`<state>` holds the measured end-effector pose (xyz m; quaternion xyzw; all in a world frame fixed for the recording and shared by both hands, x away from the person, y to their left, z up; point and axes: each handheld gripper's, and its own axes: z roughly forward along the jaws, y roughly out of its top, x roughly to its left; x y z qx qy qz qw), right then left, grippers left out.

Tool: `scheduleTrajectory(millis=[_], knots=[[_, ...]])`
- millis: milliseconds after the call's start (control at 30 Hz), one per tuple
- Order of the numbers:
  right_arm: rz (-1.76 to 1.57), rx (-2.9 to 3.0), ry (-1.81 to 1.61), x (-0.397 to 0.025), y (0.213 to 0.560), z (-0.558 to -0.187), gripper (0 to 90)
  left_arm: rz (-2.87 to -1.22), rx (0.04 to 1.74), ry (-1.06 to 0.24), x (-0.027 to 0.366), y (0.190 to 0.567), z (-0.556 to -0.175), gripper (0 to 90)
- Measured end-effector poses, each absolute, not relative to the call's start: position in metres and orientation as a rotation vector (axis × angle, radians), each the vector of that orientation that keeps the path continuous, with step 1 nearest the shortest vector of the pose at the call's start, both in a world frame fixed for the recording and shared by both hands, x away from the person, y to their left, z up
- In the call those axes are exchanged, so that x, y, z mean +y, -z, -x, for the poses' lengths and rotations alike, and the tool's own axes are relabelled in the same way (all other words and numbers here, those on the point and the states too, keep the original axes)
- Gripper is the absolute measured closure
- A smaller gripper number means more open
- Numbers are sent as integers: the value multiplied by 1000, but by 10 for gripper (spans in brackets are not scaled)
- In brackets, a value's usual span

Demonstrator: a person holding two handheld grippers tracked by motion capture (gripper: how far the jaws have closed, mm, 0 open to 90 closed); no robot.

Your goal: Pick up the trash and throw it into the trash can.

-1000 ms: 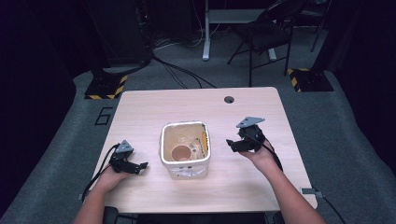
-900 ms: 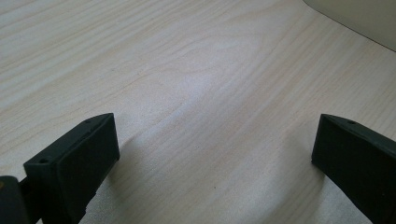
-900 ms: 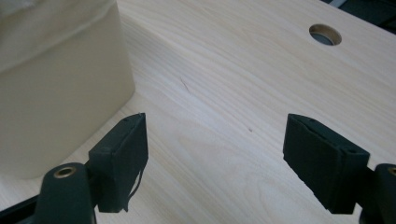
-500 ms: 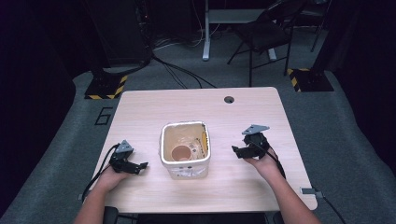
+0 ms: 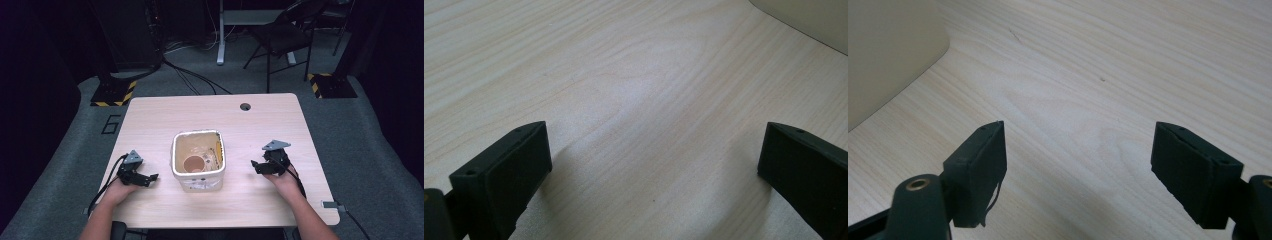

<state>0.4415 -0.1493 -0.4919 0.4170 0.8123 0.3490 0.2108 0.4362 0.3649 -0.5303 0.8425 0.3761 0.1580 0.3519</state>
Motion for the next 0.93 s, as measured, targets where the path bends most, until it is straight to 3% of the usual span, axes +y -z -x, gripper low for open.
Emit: scheduleTrajectory(millis=[933], knots=[[-1247, 2253, -947, -156, 518, -449, 218, -2178, 975, -405, 365, 530, -437, 5]])
